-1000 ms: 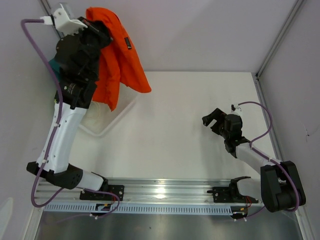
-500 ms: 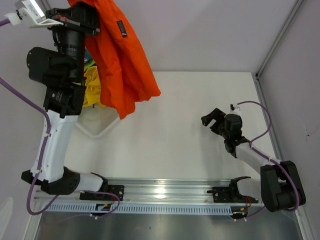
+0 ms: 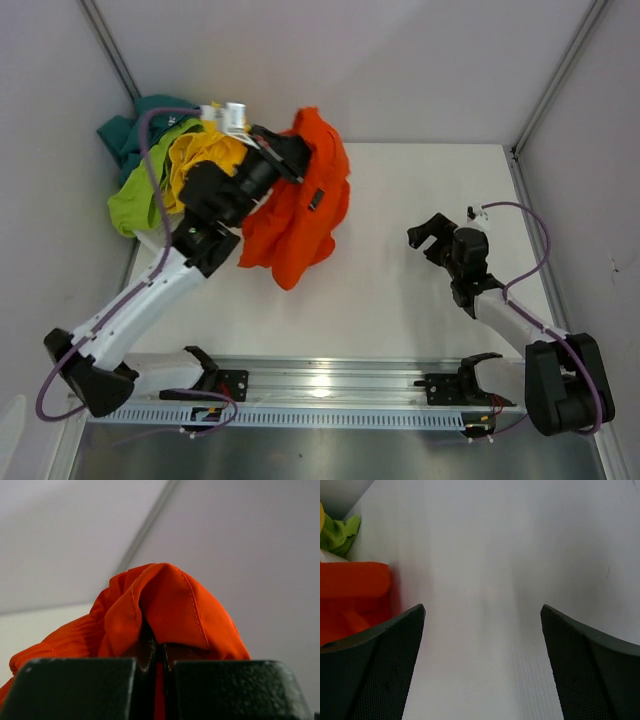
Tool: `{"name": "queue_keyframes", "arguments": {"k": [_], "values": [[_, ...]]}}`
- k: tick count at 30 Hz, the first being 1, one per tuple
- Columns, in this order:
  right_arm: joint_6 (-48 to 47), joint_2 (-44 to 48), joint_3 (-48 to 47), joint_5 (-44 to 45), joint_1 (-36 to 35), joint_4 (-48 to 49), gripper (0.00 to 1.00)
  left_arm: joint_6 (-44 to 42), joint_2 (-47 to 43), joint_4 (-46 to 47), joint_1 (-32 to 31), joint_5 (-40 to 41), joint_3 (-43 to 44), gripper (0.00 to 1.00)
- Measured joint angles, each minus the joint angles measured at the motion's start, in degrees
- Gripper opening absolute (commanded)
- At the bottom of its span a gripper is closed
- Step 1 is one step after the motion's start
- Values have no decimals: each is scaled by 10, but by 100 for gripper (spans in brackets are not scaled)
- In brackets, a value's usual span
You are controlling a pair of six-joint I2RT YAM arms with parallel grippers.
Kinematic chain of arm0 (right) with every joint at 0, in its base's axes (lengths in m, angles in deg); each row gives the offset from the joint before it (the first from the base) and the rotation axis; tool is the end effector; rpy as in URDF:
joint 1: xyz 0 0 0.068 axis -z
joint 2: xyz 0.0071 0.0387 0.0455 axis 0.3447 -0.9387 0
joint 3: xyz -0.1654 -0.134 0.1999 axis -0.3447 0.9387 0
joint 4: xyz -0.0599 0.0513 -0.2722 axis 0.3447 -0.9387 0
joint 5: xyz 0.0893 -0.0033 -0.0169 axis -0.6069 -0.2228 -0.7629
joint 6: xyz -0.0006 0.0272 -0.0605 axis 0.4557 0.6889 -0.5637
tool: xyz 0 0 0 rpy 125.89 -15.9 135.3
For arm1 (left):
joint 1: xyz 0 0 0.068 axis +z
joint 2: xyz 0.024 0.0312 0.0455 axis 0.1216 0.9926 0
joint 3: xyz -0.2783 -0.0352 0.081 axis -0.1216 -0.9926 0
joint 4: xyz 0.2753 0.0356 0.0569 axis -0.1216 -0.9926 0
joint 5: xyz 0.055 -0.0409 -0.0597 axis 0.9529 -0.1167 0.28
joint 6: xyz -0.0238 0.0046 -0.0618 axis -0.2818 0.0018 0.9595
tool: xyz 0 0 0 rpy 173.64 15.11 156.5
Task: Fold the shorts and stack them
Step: Move the shorts to the center of the board, then flatten the shorts out
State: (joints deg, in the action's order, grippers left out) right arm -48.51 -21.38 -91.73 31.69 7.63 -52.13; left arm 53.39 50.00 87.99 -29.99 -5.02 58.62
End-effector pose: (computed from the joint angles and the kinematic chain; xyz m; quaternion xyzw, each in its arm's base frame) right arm 0.2601 0.0556 0.1978 0.1964 0.8056 0.2243 0.5119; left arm 0.2229 -0.1715 0.5196 0.0207 0.5528 -0.5159 0.6541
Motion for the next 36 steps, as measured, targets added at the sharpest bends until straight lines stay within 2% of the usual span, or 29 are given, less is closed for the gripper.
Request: {"name": "queue_keyframes", "arguments": {"k": [3, 5, 6, 7, 8, 9, 10, 14, 19, 24, 28, 32, 36], "values": [[0, 16, 1, 10, 0, -2, 98, 1, 45, 1, -51, -3, -21, 0], [0, 30, 5, 18, 0, -3, 98, 1, 90, 2, -64, -5, -19, 0], [0, 38, 7, 22, 0, -4, 98, 1, 117, -1, -64, -5, -16, 3], [0, 43, 9, 26, 0, -5, 99, 1, 146, -8, -63, -5, -6, 15], [0, 48, 11, 30, 0, -6, 99, -2, 177, -24, -63, -5, 11, 59], [0, 54, 14, 33, 0, -7, 99, -8, 206, -40, -62, -6, 28, 76], [0, 58, 16, 35, 0, -8, 99, -9, 226, -54, -62, -5, 39, 98], [0, 70, 21, 42, 0, -8, 99, -18, 272, -165, -59, 20, 94, 99], [0, 65, 22, 39, 0, -7, 99, -24, 217, -277, -50, 93, 85, 99], [0, 32, 22, 28, -2, -9, 99, -16, 71, -349, -41, 166, -18, 99], [0, 21, 22, 23, -5, -9, 99, -4, -7, -349, -19, 167, -141, 99], [0, 21, 22, 21, -8, -8, 99, 1, 26, -343, 37, 132, -239, 99], [0, 17, 21, 21, -11, -7, 99, 1, 95, -345, 69, 119, -264, 99]]}}
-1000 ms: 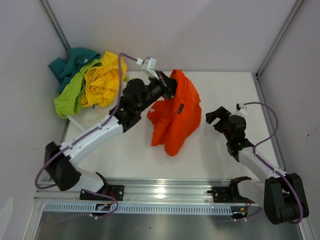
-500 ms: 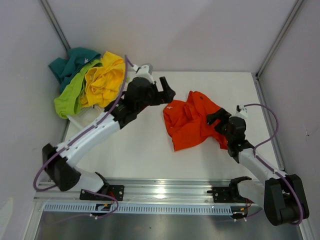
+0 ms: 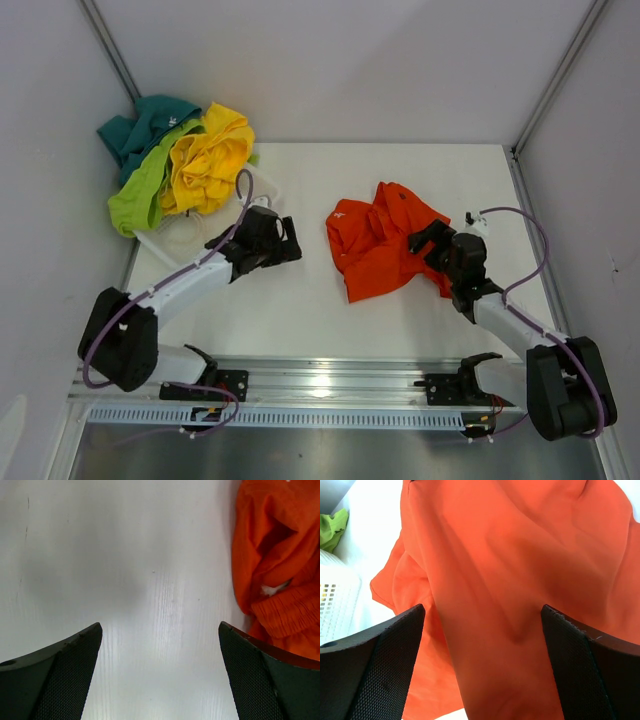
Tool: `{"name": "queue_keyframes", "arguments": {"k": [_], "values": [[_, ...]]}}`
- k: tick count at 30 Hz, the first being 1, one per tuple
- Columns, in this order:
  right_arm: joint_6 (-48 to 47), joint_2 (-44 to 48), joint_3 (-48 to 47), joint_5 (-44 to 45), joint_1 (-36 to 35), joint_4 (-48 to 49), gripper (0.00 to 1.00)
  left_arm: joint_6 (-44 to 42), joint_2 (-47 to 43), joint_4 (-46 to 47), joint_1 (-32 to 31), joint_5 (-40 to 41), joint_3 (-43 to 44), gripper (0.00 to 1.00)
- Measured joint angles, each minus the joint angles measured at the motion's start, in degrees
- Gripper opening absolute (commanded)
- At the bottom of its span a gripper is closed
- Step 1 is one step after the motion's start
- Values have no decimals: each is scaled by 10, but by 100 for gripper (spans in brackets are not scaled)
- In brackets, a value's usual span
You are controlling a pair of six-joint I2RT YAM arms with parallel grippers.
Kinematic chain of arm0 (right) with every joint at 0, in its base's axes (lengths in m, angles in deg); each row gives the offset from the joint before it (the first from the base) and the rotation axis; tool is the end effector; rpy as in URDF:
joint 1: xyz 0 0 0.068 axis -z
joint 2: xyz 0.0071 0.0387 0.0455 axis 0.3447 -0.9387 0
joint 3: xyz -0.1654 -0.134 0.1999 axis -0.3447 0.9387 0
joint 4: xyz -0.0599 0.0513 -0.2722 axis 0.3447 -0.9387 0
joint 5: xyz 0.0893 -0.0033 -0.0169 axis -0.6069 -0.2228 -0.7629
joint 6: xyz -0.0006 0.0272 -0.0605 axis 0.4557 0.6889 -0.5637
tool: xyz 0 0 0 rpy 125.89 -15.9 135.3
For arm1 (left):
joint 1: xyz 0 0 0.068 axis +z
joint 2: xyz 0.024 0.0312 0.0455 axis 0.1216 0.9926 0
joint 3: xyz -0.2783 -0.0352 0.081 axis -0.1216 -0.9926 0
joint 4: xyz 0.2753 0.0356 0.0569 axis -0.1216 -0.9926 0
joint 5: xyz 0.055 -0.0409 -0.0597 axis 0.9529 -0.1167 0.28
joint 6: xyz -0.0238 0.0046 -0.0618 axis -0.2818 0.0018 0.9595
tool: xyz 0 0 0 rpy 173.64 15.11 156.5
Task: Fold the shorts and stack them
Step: Flatten the shorts out
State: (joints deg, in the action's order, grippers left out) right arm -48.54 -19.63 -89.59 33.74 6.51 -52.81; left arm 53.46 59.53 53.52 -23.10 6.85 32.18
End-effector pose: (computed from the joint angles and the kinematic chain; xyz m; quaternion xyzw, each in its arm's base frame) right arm 0.2499 0.0566 0.1904 0.1988 0.8101 0.2121 0.5091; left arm 0.2652 -0.1445 0.2229 -0.0877 0.9258 -0.1419 0.3392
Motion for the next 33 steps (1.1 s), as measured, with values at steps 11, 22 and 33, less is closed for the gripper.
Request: {"name": "queue_keyframes", "arguments": {"k": [11, 22, 33], "values": [[-4, -7, 0, -3, -5, 3, 99, -7, 158, 81, 142, -58, 35, 99], [-8, -7, 0, -3, -5, 3, 99, -20, 322, 98, 236, -125, 242, 98], [-11, -7, -4, -4, -6, 3, 100, -11, 422, 64, 292, -212, 436, 99]]}}
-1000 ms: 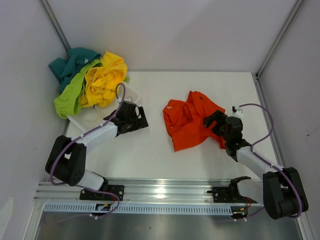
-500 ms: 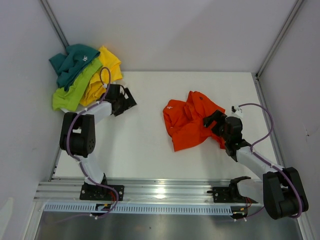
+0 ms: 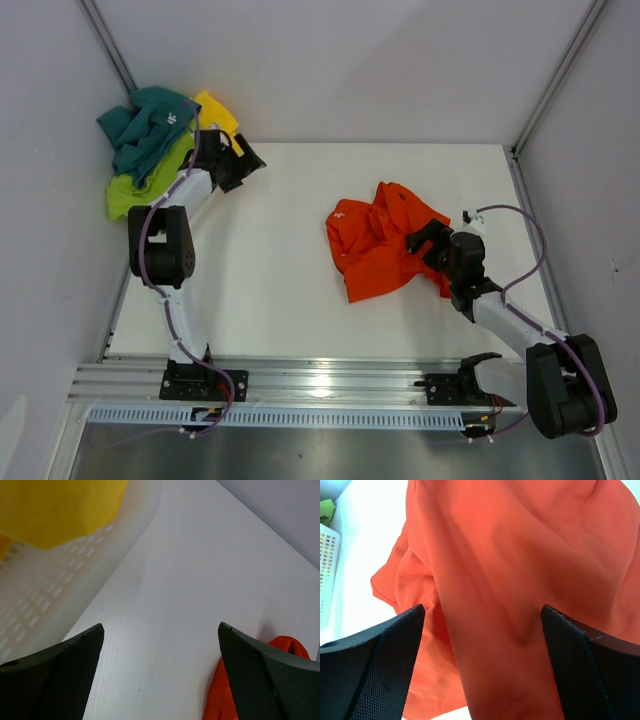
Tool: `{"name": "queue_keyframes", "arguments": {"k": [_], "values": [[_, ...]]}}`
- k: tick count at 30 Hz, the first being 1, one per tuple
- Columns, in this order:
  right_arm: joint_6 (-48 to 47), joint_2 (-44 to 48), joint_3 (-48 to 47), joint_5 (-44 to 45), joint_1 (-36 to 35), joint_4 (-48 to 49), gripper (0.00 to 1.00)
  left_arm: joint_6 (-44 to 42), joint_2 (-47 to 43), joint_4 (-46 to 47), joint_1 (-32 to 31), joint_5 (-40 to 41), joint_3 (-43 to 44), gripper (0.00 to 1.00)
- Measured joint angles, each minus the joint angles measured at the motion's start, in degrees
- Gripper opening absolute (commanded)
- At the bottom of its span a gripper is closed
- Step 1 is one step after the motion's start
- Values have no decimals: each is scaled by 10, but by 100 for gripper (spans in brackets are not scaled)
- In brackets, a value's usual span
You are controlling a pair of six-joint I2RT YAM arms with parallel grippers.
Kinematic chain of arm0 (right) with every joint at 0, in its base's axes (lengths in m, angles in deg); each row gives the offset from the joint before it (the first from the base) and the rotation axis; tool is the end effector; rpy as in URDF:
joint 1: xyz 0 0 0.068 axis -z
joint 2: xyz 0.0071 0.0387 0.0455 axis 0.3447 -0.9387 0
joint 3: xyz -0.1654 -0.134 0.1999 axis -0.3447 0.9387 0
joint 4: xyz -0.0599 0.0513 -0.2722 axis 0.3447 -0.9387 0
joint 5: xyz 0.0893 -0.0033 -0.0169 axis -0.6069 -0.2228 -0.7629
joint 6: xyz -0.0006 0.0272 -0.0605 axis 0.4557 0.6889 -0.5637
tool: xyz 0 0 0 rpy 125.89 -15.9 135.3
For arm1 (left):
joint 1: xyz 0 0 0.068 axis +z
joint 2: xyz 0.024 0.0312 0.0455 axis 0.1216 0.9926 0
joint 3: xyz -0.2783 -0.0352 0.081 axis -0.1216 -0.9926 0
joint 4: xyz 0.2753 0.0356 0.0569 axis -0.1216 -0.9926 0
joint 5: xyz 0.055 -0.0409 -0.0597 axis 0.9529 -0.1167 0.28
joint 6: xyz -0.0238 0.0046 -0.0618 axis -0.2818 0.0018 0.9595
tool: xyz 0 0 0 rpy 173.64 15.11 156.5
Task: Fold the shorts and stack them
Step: Flatten the shorts out
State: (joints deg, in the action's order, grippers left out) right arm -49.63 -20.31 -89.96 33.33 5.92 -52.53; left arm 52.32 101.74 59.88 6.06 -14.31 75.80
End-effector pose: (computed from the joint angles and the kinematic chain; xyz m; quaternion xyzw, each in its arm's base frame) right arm 0.2515 0.0601 0.1905 0.1850 0.8136 0.2125 0.5086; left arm 0.5174 -0.0197 0.2165 -0.2303 0.8715 -0.2279 0.3681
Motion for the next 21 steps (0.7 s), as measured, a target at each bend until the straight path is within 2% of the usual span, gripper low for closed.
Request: {"name": "queue_keyframes", "arguments": {"k": [8, 12, 15, 17, 18, 21], "values": [[-21, 1, -13, -4, -6, -3, 99, -16, -49, -10, -8, -4, -46, 99], [-39, 12, -21, 14, -14, -19, 99, -20, -103, -16, -46, 5, -99, 99], [-52, 19, -33, 32, -19, -39, 90, -23, -155, -15, -87, 14, -141, 99], [-60, 12, -47, 42, -20, -49, 78, -24, -202, -15, -119, 24, -172, 99], [-62, 5, -55, 46, -21, -53, 66, -25, -225, -14, -136, 30, -188, 99], [-67, -21, -73, 51, -21, -61, 59, -25, -285, -10, -167, 39, -229, 99]]}}
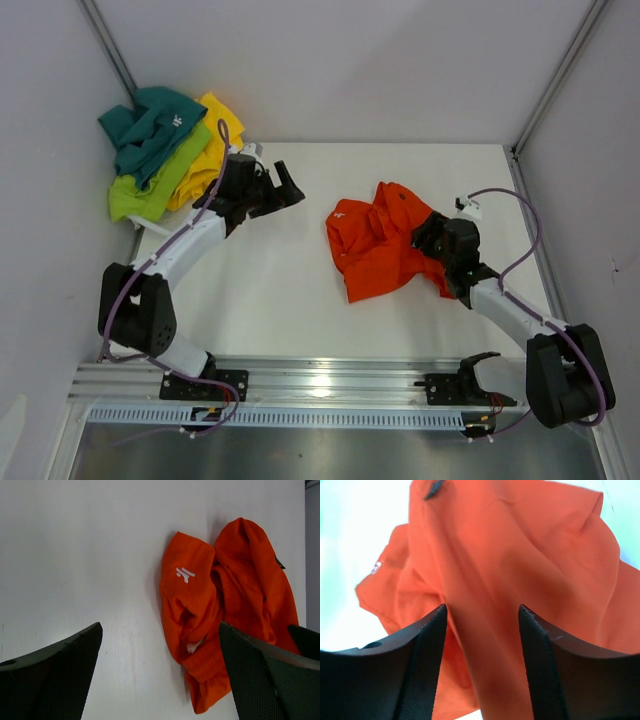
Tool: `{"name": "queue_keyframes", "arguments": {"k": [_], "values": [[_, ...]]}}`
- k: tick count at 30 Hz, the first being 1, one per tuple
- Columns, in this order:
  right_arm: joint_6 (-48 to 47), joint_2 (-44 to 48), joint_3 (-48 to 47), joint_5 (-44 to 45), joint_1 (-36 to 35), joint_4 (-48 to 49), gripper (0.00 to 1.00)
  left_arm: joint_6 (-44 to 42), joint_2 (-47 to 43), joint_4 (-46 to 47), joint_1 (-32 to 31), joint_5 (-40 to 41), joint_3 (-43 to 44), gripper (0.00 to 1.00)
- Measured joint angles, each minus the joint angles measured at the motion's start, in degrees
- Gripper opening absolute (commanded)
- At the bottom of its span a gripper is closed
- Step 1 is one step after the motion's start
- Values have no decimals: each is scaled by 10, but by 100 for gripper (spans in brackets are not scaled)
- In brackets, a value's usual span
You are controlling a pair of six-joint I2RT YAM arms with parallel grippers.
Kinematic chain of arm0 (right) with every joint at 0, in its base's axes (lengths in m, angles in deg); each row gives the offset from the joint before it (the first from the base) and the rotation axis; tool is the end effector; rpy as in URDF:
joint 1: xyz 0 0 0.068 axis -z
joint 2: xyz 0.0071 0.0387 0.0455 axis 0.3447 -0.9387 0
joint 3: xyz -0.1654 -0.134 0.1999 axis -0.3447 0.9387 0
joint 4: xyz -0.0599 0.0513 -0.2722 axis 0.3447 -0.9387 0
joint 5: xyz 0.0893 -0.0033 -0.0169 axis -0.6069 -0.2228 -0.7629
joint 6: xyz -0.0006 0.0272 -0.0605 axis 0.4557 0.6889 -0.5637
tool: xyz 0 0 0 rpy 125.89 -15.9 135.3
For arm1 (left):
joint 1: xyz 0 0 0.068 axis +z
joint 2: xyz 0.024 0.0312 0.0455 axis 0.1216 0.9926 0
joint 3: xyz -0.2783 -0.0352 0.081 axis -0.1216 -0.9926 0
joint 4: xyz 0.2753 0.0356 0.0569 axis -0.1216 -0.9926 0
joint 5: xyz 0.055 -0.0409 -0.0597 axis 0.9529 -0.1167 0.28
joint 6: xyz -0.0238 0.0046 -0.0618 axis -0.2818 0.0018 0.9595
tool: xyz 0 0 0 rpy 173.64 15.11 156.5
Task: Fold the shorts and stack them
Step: Flatten the shorts out
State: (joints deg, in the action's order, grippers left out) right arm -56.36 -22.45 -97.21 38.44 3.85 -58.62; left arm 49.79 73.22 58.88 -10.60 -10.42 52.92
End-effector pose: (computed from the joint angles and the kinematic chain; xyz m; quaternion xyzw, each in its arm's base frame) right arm 0.2688 0.0700 0.2150 0.1461 0.8249 0.1539 0.5239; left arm 0.3732 -0.1265 0.2847 -0.0912 0.8811 -0.2589 0.3850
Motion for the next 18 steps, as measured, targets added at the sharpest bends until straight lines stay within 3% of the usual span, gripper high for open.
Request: {"name": "queue_keyframes", "arguments": {"k": [3, 4, 6, 7, 9, 10, 11, 13, 18], "values": [[-3, -23, -6, 3, 0, -9, 66, 0, -43, 3, -12, 10, -34, 99], [-5, -30, -9, 3, -1, -14, 74, 0, -52, 3, -16, 14, -44, 99], [-7, -43, -15, 4, -3, -22, 76, 0, -61, 3, -24, 23, -59, 99], [-10, -48, -19, 6, -7, -29, 59, 0, -62, 4, -31, 27, -64, 99], [-19, -53, -28, 12, -15, -42, 38, 0, -62, 5, -50, 35, -77, 99], [-21, -55, -33, 16, -19, -49, 18, 0, -62, 7, -58, 37, -84, 99], [-25, -56, -40, 22, -22, -57, 11, 0, -62, 11, -69, 39, -92, 99], [-23, -56, -55, 30, -26, -75, 5, 0, -59, 16, -89, 42, -103, 99], [-10, -21, -83, 84, -24, -153, 4, 0, -30, 36, -134, 45, -108, 99]]}}
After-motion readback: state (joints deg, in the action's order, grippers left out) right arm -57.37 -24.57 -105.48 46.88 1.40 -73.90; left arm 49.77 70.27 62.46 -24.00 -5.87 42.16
